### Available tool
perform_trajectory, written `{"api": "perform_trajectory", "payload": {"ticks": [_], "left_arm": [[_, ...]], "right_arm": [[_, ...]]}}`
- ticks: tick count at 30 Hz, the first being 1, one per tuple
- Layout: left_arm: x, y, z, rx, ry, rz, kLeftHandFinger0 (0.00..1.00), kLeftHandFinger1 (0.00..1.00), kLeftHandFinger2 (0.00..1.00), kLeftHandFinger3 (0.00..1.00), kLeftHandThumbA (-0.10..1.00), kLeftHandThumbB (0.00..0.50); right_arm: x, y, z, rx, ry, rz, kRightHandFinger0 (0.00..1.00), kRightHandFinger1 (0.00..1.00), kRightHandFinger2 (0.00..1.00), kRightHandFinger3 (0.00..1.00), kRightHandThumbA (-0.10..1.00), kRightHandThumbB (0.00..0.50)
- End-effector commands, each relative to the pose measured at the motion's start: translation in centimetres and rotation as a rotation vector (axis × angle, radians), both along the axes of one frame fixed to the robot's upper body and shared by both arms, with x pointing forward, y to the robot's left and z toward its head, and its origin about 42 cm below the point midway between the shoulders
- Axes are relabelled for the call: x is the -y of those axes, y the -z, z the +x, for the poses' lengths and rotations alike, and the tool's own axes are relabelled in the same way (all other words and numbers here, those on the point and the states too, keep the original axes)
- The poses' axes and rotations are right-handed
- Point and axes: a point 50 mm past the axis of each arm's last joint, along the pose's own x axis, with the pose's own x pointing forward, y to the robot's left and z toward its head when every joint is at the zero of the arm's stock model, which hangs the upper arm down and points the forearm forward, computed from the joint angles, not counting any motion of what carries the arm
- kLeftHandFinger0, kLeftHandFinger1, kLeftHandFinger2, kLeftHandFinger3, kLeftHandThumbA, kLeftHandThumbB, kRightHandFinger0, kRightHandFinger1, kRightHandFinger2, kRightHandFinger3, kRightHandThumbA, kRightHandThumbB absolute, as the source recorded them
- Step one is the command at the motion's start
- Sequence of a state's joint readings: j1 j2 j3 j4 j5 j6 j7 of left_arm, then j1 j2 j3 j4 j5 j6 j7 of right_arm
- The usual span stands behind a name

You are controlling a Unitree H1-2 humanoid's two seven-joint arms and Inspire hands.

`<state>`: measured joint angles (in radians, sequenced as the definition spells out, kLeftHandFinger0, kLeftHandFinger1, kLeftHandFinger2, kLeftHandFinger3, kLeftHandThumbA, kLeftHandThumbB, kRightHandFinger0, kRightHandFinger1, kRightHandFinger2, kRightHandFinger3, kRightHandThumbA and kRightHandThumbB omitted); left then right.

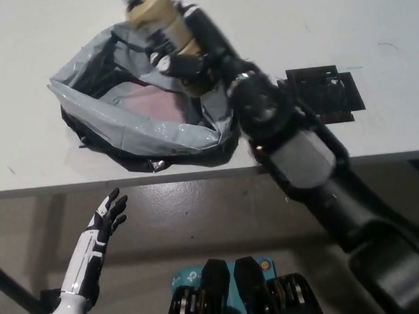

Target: Use the right hand to pick up a bottle of protein shake and place it into a plastic bag on the left side

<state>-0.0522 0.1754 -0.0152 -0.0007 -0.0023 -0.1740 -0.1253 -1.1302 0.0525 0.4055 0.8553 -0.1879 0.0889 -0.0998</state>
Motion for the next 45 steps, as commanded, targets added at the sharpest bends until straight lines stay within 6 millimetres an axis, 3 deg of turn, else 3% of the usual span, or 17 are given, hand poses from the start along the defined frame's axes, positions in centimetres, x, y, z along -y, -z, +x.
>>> {"api": "perform_trajectory", "payload": {"ticks": [1, 5, 9, 10, 11, 12, 15, 24, 28, 33, 36, 37, 39, 40, 42, 44, 45], "left_arm": [[0.0, -2.3, 0.6, 0.081, 0.05, 0.055, 1.0, 1.0, 1.0, 1.0, 1.0, 0.157], [0.1, -2.5, 0.6, 0.079, 0.055, 0.06, 1.0, 1.0, 1.0, 1.0, 1.0, 0.165], [0.1, -2.9, 0.8, 0.08, 0.061, 0.068, 1.0, 1.0, 1.0, 1.0, 1.0, 0.167], [0.1, -2.9, 0.9, 0.081, 0.063, 0.068, 1.0, 1.0, 1.0, 1.0, 1.0, 0.165], [0.1, -2.9, 1.0, 0.076, 0.068, 0.074, 1.0, 1.0, 1.0, 1.0, 1.0, 0.175], [0.3, -2.9, 1.1, 0.076, 0.072, 0.077, 1.0, 1.0, 1.0, 1.0, 1.0, 0.184], [0.6, -3.0, 1.3, 0.078, 0.077, 0.085, 1.0, 1.0, 1.0, 1.0, 1.0, 0.187], [1.4, -2.6, 1.8, 0.067, 0.1, 0.099, 1.0, 1.0, 1.0, 1.0, 1.0, 0.209], [1.4, -2.4, 1.7, 0.065, 0.1, 0.1, 1.0, 1.0, 1.0, 1.0, 1.0, 0.208], [1.4, -2.3, 1.3, 0.053, 0.097, 0.098, 1.0, 1.0, 1.0, 1.0, 1.0, 0.21], [1.4, -2.3, 1.3, 0.047, 0.09, 0.071, 1.0, 1.0, 1.0, 1.0, 1.0, 0.218], [1.4, -2.3, 1.3, 0.045, 0.09, 0.069, 1.0, 1.0, 1.0, 1.0, 1.0, 0.209], [1.2, -2.5, 1.5, 0.05, 0.089, 0.068, 1.0, 1.0, 1.0, 1.0, 1.0, 0.206], [1.2, -2.5, 1.8, 0.057, 0.079, 0.064, 1.0, 1.0, 1.0, 1.0, 1.0, 0.198], [1.0, -2.8, 2.2, 0.069, 0.067, 0.06, 1.0, 1.0, 1.0, 1.0, 1.0, 0.2], [0.5, -3.3, 2.8, 0.09, 0.055, 0.074, 1.0, 1.0, 1.0, 1.0, 1.0, 0.193], [0.3, -3.6, 3.1, 0.096, 0.051, 0.073, 1.0, 1.0, 1.0, 1.0, 1.0, 0.189]], "right_arm": [[-4.0, -5.7, 0.8, 0.302, -0.037, -0.23, 0.0, 0.42, 0.82, 0.92, -0.1, 0.176], [-4.2, -4.4, 1.3, 0.324, -0.033, -0.346, 0.0, 0.44, 0.82, 0.84, -0.1, 0.21], [-4.2, -3.8, 1.6, 0.31, -0.028, -0.406, 0.05, 0.5, 0.88, 0.88, -0.1, 0.199], [-4.1, -3.7, 1.7, 0.287, -0.041, -0.412, 0.16, 0.56, 0.88, 0.93, -0.1, 0.222], [-3.8, -3.7, 2.0, 0.179, -0.096, -0.424, 0.87, 1.0, 1.0, 1.0, 0.28, 0.347], [-3.6, -3.6, 2.1, 0.126, -0.111, -0.432, 1.0, 1.0, 1.0, 1.0, 0.43, 0.401], [-3.0, -3.3, 2.3, 0.055, -0.136, -0.457, 1.0, 1.0, 1.0, 1.0, 0.6, 0.476], [0.1, -1.4, 2.9, 0.011, -0.114, -0.43, 1.0, 1.0, 1.0, 1.0, 0.92, 0.425], [-0.1, -1.6, 2.9, 0.011, -0.108, -0.409, 1.0, 1.0, 1.0, 1.0, 0.95, 0.424], [0.0, -5.1, 2.6, 0.049, -0.13, -0.279, 1.0, 1.0, 1.0, 1.0, 1.0, 0.437], [2.8, -11.5, 2.6, 0.149, -0.13, -0.049, 1.0, 1.0, 1.0, 1.0, 1.0, 0.473], [5.1, -15.2, 1.8, 0.22, -0.118, 0.06, 1.0, 1.0, 1.0, 1.0, 1.0, 0.444], [7.1, -18.1, 0.9, 0.26, -0.12, 0.161, 1.0, 1.0, 1.0, 1.0, 1.0, 0.453], [10.1, -21.0, -0.5, 0.383, -0.098, 0.229, 1.0, 1.0, 1.0, 1.0, 1.0, 0.459], [12.9, -23.2, -2.1, 0.491, -0.077, 0.302, 1.0, 1.0, 1.0, 1.0, 1.0, 0.464], [17.8, -24.3, -5.9, 0.605, -0.083, 0.4, 1.0, 1.0, 1.0, 1.0, 1.0, 0.426], [19.1, -24.1, -7.1, 0.643, -0.087, 0.432, 1.0, 1.0, 1.0, 1.0, 1.0, 0.463]]}}
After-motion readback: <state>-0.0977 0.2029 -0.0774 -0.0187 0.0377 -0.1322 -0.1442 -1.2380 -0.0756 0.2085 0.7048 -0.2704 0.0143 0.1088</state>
